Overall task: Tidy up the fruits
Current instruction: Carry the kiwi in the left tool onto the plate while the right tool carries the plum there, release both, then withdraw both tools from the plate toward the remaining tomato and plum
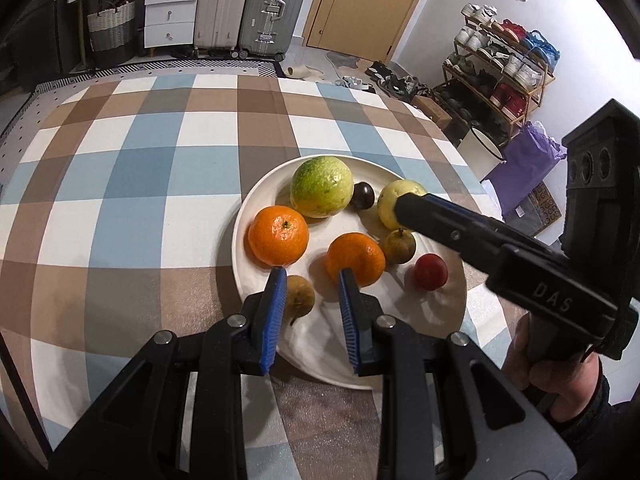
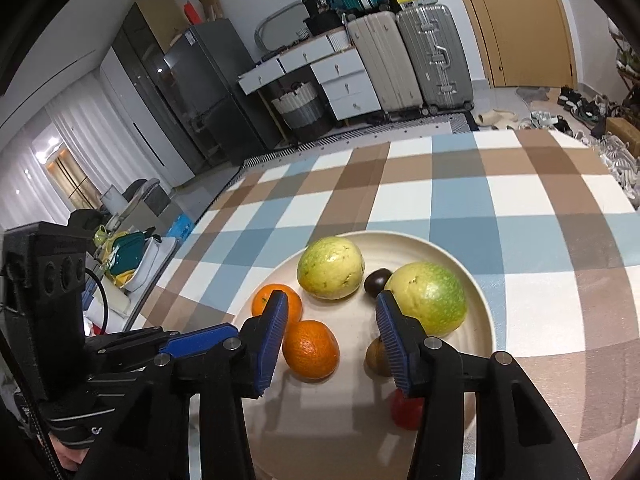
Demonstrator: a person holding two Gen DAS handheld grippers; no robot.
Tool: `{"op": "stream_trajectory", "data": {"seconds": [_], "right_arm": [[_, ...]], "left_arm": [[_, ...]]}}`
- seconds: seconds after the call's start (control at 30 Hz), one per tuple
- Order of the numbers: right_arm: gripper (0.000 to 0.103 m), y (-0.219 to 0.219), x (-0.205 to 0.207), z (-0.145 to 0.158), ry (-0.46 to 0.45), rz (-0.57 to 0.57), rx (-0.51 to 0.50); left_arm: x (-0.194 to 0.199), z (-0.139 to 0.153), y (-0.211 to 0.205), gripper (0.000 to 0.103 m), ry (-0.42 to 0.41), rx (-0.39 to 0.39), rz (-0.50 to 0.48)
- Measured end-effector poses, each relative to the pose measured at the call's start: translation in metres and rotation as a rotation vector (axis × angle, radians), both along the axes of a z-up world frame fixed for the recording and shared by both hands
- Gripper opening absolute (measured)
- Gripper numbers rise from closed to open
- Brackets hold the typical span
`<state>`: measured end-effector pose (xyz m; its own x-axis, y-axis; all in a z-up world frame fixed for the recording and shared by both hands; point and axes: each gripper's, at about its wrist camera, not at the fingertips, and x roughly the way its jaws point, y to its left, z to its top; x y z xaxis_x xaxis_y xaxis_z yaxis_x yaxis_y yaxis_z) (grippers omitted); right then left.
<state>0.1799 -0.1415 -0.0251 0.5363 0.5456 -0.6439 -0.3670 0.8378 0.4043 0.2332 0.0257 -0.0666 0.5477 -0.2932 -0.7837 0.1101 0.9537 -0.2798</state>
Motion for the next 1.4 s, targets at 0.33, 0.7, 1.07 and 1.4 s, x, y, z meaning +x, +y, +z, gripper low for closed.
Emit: {"op": "stream_trajectory", "data": {"seconds": [0.33,0.7,1.07,1.4], "right_arm": [[0.047,-0.016,-0.019,0.013,-0.011,-0.025,0.029],[0.047,-0.027,-0.051,0.032,-0.052,-0.034,0.055],[0.052,-0.036,-0.086,0.05,-0.099,-0.039,0.053],[0.075,-0.047,-0.131,0.067,-0.164,-0.055,0.051]], "left_arm": [[-0.024,0.012,-0.003,0.023,-0.016,0.021,0.004],[-0.058,0.029,-0.011,0.023,-0.05,0.043,0.005],[-0.095,0.052,-0.016,0.023,-0.105,0.065,0.013],[-0.139,0.068,-0.022,0.046,-0.15,0.077,0.018]]}}
